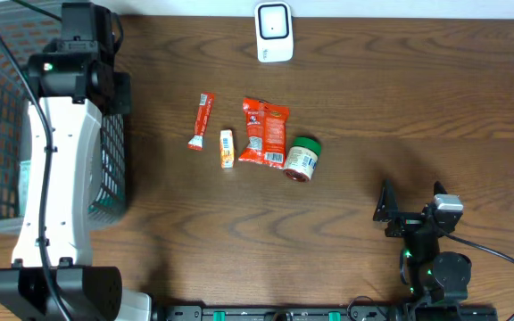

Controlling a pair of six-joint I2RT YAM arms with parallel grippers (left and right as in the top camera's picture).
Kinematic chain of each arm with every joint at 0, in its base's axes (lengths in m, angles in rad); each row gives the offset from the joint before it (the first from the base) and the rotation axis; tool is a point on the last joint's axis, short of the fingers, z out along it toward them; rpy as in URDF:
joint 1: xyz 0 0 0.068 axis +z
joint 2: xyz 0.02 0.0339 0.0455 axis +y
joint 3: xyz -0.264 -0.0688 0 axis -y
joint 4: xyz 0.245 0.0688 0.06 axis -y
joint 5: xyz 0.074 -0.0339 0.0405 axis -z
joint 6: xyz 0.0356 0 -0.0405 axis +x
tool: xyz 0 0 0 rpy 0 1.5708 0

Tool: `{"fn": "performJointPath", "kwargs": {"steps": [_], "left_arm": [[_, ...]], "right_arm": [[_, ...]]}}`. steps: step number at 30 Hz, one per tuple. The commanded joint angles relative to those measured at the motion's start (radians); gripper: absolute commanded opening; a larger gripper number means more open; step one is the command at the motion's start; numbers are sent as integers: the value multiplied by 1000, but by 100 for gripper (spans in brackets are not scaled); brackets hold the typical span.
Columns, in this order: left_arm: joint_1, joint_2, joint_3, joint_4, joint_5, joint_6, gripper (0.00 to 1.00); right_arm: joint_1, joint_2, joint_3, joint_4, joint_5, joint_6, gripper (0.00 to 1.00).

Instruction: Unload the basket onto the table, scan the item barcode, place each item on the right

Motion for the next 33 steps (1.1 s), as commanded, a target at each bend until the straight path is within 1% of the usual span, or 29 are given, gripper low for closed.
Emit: {"fn": "performJointPath", "kwargs": {"steps": [1, 9, 20, 25, 28, 29, 33], "left_arm": [[17, 0, -45, 59, 0, 143, 7], [81, 0, -78, 188, -20, 154, 7], [145, 0, -78, 250, -18, 253, 7], [144, 0, -79, 282, -6, 258, 8], [145, 0, -81, 286, 68, 306, 7], [144, 0, -86, 286, 118, 335, 7], [144, 0, -111, 282, 147, 344, 8]], "right_arm": [[-7, 1, -1, -4, -1, -11, 99], [-7, 1, -1, -4, -1, -11, 99], [-7, 1, -1, -4, -1, -11, 99], [-7, 1, -1, -4, -1, -11, 99], [-7, 1, -1, -4, -1, -11, 99], [-7, 1, -1, -4, -1, -11, 99], [-7, 1, -1, -4, -1, -11, 99]]}}
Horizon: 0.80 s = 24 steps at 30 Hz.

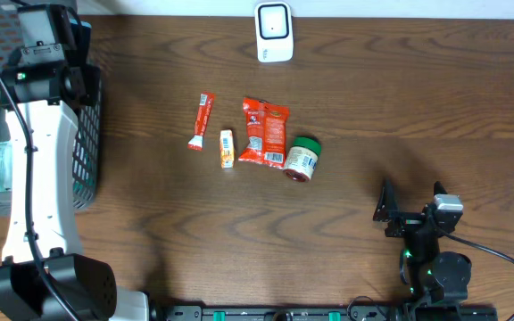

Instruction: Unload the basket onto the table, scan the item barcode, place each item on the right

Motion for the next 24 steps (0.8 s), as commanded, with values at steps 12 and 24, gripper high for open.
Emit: {"fn": "performJointPath", "kwargs": {"steps": [12, 24], "left_arm": [[-4, -7, -65, 33, 98, 103, 11], [2, -182, -50, 129, 98, 1, 82]], "right_arm": [[-7, 1, -1, -4, -1, -11, 99], [-7, 1, -1, -4, -1, -11, 99]]}}
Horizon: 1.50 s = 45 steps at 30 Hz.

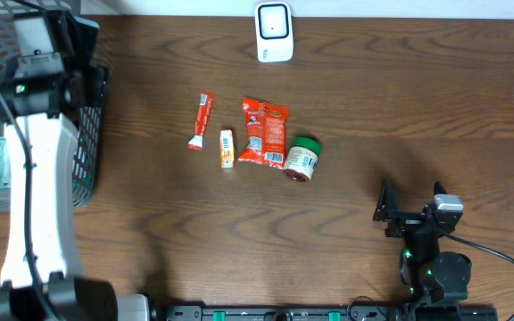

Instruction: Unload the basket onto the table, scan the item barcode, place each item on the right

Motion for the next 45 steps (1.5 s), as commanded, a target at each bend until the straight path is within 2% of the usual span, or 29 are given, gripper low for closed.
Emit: {"fn": "performJointPath", "kwargs": {"steps": [1, 5, 9, 13, 18, 19, 20, 28, 35, 45], "left_arm": [[6, -111, 9, 58, 16, -90, 84], [44, -174, 9, 129, 16, -162, 89], [122, -186, 12, 165, 16, -161, 89], [245, -153, 11, 165, 16, -188, 88], [366, -65, 11, 151, 16, -328, 89], [380, -45, 11, 145, 16, -338, 84], [392, -19, 10, 140, 17, -338, 81], [407, 193, 10, 109, 16, -264, 82], [429, 314, 10, 88, 17, -256, 96], [486, 416, -7, 62, 59, -251, 96]], "right_arm": [[-7, 1, -1, -4, -1, -11, 99], [-7, 1, -1, -4, -1, -11, 99], [-7, 1, -1, -4, -1, -11, 99], [-7, 1, -1, -4, -1, -11, 99], [-7, 1, -1, -4, -1, -11, 99], [-7, 1, -1, -4, -1, -11, 99], [-7, 1, -1, -4, -1, -11, 99], [-7, 1, -1, -4, -1, -11, 99], [-7, 1, -1, -4, -1, -11, 99], [-7, 1, -1, -4, -1, -11, 99]]}}
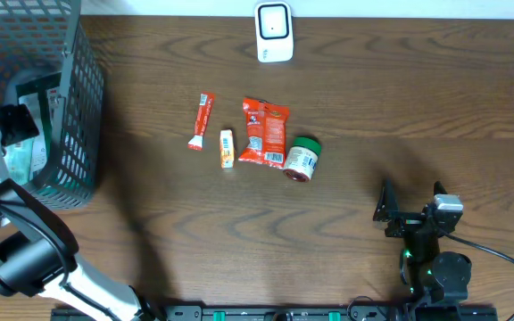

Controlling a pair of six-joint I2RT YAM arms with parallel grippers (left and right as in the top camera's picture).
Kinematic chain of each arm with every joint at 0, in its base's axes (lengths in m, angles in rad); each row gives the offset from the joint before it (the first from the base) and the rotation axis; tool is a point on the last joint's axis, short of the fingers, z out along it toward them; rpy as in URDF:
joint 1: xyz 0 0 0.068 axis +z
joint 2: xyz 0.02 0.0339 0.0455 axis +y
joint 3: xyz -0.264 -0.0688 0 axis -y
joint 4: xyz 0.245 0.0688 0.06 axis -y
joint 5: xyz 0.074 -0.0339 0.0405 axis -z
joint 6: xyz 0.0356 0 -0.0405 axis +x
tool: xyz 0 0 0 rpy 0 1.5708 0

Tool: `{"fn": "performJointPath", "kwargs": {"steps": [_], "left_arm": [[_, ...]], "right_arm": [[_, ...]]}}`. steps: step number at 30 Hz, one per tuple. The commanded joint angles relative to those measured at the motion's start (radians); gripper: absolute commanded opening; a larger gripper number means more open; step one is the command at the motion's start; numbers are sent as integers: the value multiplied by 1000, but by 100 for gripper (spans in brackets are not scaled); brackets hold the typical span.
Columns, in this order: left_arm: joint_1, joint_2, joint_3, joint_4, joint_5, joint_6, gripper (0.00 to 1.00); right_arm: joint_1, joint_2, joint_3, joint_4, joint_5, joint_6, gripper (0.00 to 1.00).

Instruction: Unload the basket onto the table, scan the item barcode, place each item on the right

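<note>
Four items lie in a row mid-table: a red stick packet (pixel 203 120), a small yellow packet (pixel 227 148), a red snack bag (pixel 264 132) and a green-lidded jar (pixel 302 159) on its side. The white scanner (pixel 274 31) stands at the far edge. My left arm runs up the left edge of the overhead view. Its dark wrist end (pixel 14 125) is at the basket, and its fingers cannot be made out. My right gripper (pixel 411 198) rests open and empty near the front right, well away from the items.
A dark green mesh basket (pixel 83 98) stands at the back left with packaged goods inside. A black cable trails from the right arm's base toward the right edge. The arm bases sit along the front edge.
My left arm has swung from over the basket's right side to the far left edge of the view, uncovering the basket. Items, scanner and right arm are unchanged.
At first my left arm stretched over the basket's right wall, its head near the back edge. It then stood farther left over the basket at each moment, and the basket's right wall sat farther left too. Now it hugs the left edge. The four items never moved.
</note>
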Motion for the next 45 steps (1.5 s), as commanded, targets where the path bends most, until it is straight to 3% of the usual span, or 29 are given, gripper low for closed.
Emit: {"fn": "performJointPath", "kwargs": {"steps": [1, 4, 18, 24, 29, 45], "left_arm": [[24, 48, -14, -6, 79, 22, 96], [34, 74, -24, -16, 174, 37, 95], [53, 189, -27, -26, 105, 47, 92], [58, 192, -27, -22, 106, 43, 70], [58, 192, -27, -23, 106, 42, 56], [59, 244, -41, -8, 98, 38, 61]], "right_arm": [[-7, 1, -1, -4, -1, -11, 99], [-7, 1, -1, -4, -1, -11, 99], [-7, 1, -1, -4, -1, -11, 99], [-7, 1, -1, -4, -1, -11, 99], [-7, 1, -1, -4, -1, -11, 99], [-7, 1, -1, -4, -1, -11, 99]]}}
